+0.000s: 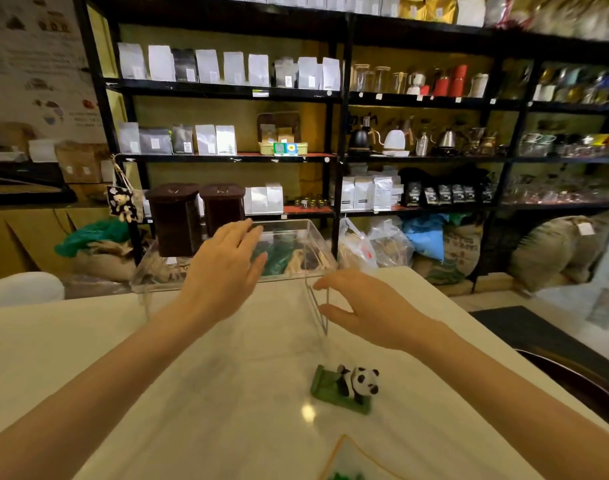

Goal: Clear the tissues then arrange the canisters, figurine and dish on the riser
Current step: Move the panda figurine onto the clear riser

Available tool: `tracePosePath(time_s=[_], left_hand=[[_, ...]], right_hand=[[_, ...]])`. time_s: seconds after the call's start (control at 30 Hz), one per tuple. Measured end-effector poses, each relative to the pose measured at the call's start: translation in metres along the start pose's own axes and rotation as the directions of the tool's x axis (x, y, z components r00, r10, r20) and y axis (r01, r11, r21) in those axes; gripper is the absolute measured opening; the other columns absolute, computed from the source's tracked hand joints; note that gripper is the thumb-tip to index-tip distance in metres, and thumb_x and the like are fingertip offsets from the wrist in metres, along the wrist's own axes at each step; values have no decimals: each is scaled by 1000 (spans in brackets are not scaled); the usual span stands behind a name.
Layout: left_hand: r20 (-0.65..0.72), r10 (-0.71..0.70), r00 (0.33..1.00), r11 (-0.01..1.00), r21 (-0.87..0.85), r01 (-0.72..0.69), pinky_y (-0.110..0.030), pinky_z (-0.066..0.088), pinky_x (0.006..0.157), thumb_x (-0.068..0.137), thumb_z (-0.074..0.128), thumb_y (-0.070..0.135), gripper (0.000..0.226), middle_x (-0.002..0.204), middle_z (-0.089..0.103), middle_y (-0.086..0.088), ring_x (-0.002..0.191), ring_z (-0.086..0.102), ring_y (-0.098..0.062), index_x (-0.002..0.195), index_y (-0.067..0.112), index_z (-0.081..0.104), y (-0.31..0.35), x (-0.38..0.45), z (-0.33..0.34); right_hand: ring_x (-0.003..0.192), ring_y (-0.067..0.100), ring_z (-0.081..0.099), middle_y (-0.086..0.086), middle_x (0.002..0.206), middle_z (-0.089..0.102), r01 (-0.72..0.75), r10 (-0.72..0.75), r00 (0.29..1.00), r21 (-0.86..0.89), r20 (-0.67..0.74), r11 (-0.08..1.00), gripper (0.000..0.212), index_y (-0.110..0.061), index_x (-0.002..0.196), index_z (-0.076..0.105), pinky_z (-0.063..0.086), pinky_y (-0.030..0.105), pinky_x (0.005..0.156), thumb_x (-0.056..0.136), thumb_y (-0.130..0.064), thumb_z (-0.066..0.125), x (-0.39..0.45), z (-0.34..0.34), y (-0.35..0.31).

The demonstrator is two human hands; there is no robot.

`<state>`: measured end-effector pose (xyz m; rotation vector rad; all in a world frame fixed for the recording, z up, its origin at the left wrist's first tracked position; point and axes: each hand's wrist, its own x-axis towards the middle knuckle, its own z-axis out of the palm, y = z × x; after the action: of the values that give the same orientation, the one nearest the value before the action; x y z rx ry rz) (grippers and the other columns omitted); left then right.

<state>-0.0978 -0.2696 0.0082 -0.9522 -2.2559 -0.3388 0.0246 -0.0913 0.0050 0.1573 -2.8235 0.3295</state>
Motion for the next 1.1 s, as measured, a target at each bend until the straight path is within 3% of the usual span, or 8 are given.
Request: tracePosePath(time_s=[0.2,0.3,0.37,0.47,0.67,0.8,0.93,1.1], left_hand=[[234,178,956,984,-10,-180,-36,24,105,85,25,49,63,144,45,-8,133,44,-26,137,16,40,51,-51,24],[373,223,901,975,-90,-204,-29,8,109,80,10,58,76,156,21,-1,144,20,-20,145,21,21,66,-69,39],[414,252,875,968,-105,-229,-30,10,113,80,1,66,82,156,20,0,145,19,-19,145,21,21,69,-78,52],[549,259,795,966,-136,-220,-36,12,119,59,-19,78,110,158,15,1,146,12,-17,146,21,17,72,-86,69],[671,210,711,968,-243,-56,-27,11,118,64,6,80,104,156,22,-2,145,14,-15,146,17,20,80,-88,71],[655,183,733,961,-278,8,-29,24,113,89,44,47,62,146,39,-6,136,30,-20,141,15,33,78,-84,75],[642,201,740,965,-259,-37,-29,32,104,88,47,44,57,134,48,-8,125,38,-21,136,14,42,81,-81,72],[604,232,762,972,-164,-166,-32,39,98,89,41,48,54,127,52,-7,119,42,-21,130,14,49,85,-71,58]], right_hand=[[128,12,40,-5,142,43,-98,98,983,-7,153,995,48,-28,136,36,34,27,104,91,-42,44,-65,28,27],[130,12,38,-5,145,40,-147,138,970,33,200,989,57,-29,140,29,33,28,104,89,-47,46,-83,42,39],[130,13,39,-4,146,39,-158,141,968,72,206,985,60,-30,141,26,33,29,104,88,-47,47,-90,48,43],[127,14,43,-3,144,42,-175,150,971,125,189,977,59,-27,140,29,35,28,102,88,-44,50,-95,55,41],[98,13,52,2,122,57,-233,212,972,266,105,935,42,-21,125,47,42,26,87,87,-34,56,-90,68,38],[80,10,53,1,99,61,-264,260,964,351,60,899,32,-17,113,56,43,14,70,84,-27,62,-83,70,41],[75,7,60,2,91,65,-320,318,944,495,90,808,29,-16,106,62,45,2,63,78,-20,69,-80,67,46],[91,21,68,11,100,71,-286,298,952,565,73,774,26,-17,102,64,54,32,88,77,-16,71,-76,52,49]])
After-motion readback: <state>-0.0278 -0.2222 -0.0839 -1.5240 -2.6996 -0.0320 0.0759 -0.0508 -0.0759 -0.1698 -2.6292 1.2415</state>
